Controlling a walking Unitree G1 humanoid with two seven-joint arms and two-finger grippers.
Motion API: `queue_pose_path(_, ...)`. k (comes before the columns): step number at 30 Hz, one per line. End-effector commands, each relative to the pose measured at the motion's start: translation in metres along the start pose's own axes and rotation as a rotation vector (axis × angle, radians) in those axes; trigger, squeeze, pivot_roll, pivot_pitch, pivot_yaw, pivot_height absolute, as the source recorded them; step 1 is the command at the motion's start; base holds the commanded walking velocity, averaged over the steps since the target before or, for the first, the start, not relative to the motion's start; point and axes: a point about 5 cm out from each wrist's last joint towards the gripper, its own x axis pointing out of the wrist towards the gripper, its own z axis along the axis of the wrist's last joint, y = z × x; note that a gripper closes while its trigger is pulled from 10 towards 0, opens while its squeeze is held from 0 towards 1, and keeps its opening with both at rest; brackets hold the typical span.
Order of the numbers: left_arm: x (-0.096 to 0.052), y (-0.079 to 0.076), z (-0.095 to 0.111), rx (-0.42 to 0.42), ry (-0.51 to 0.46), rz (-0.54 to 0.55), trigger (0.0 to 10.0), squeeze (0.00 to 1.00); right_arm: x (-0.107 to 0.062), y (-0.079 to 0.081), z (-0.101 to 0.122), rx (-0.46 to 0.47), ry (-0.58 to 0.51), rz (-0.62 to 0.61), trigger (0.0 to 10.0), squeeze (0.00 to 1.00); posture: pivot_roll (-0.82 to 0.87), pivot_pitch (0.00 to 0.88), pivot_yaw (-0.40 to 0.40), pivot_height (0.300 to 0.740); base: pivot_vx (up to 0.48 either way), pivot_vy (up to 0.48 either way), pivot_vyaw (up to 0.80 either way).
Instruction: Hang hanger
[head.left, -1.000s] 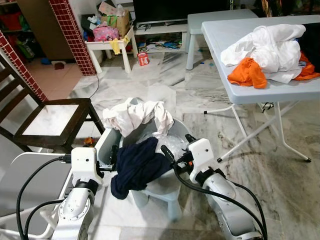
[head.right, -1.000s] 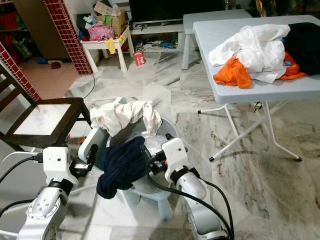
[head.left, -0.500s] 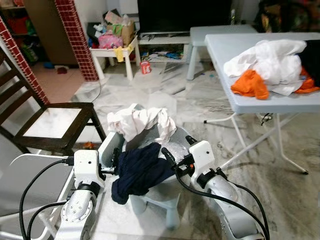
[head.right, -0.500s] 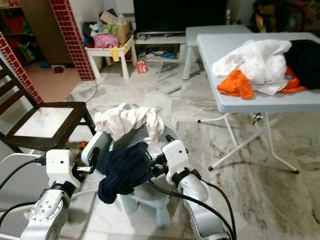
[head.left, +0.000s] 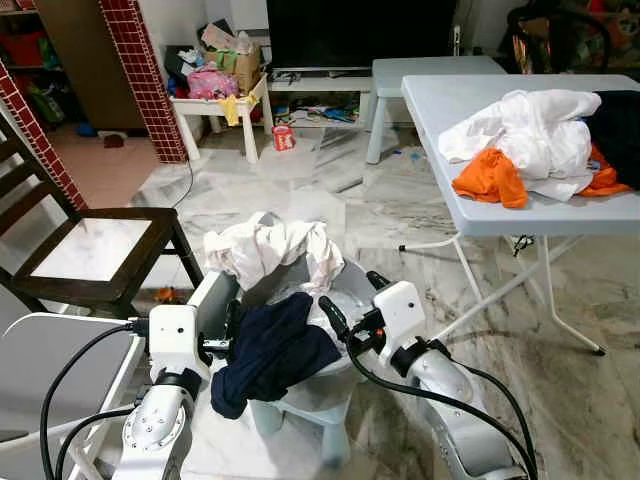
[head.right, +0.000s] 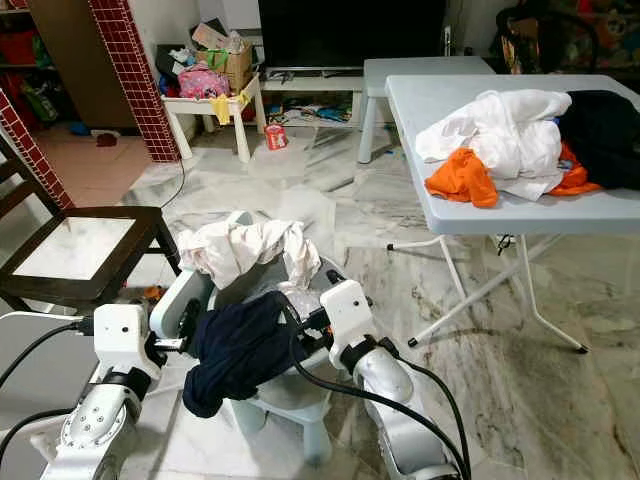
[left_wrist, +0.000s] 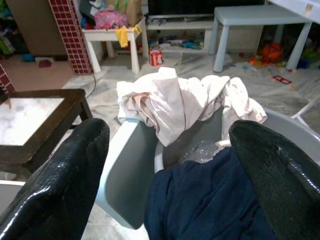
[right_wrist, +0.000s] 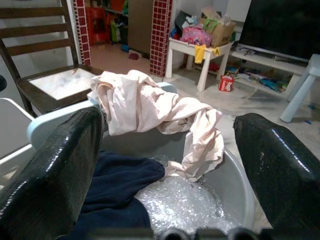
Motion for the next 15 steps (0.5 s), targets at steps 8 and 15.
queue_pose_path(8,0.0028,0.0017,0.0012,0.019,-0.009,-0.005,10.0,0.0,0.0029,0.0027,0.0022,-0.01,-0.009,0.012,10.0,0.0,-0.04,0.007,0.066,0.74,0.286,0.0,0.0)
queue_pose_path(15,0.0025,0.0021,-0.0004,0.014,-0.013,-0.002,10.0,0.0,0.0026,0.0032,0.0017,-0.01,-0.006,0.009,10.0,0.0,-0.04,0.01,0.067,0.74,0.0,0.0,0.0)
